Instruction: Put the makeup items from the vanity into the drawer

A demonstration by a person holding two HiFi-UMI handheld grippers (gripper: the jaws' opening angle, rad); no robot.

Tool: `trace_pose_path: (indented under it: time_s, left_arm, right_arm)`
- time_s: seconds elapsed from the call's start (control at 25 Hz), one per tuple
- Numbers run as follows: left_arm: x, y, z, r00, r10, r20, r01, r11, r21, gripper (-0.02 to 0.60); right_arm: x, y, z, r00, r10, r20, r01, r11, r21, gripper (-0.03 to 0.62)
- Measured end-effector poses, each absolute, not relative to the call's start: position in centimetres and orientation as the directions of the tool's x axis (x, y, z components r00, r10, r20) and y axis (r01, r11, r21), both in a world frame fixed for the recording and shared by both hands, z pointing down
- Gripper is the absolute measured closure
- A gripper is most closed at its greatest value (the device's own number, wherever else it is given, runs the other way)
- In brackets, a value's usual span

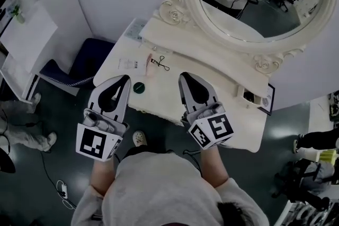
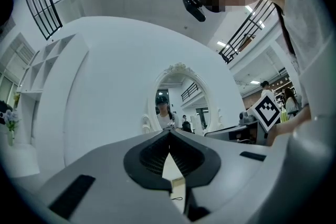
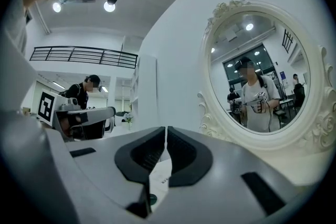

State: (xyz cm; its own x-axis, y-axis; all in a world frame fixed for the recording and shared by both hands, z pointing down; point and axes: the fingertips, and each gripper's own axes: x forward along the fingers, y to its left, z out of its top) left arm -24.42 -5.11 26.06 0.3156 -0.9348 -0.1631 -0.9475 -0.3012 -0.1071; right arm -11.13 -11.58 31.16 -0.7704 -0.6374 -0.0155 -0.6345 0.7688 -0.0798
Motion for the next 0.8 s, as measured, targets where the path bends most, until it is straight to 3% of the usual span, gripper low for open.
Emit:
trace_pose_path:
  time_s: [0.16,0.32,0.8]
  left_arm:
    - [-25.9,-6.6,26.8,0.35,-0.926,-0.144,-0.936,-0.338,-0.101,0.566]
    - [-27.2,-7.5,29.4,0.405,-0.913,-0.047,-0.909,-0.396,-0.13,0.566]
    - [-29.8,-10.3,32.2,0.477,-0.879,-0.013,-0.875,-0.474,-0.093,0.566]
  right_arm:
    - [-12.8,-12.9,32.6,-0.751,-0.66,0.026,-0.659,0.745,-0.107,0.568]
    - [-14.3,-14.0,34.6,-0.726,-0.682,0.092,-0.687,0.714,-0.134,0.568]
    - [-17.0,-16.1,43.3,-0.654,-0.669,0.354,-0.752,0.625,-0.208,0.568]
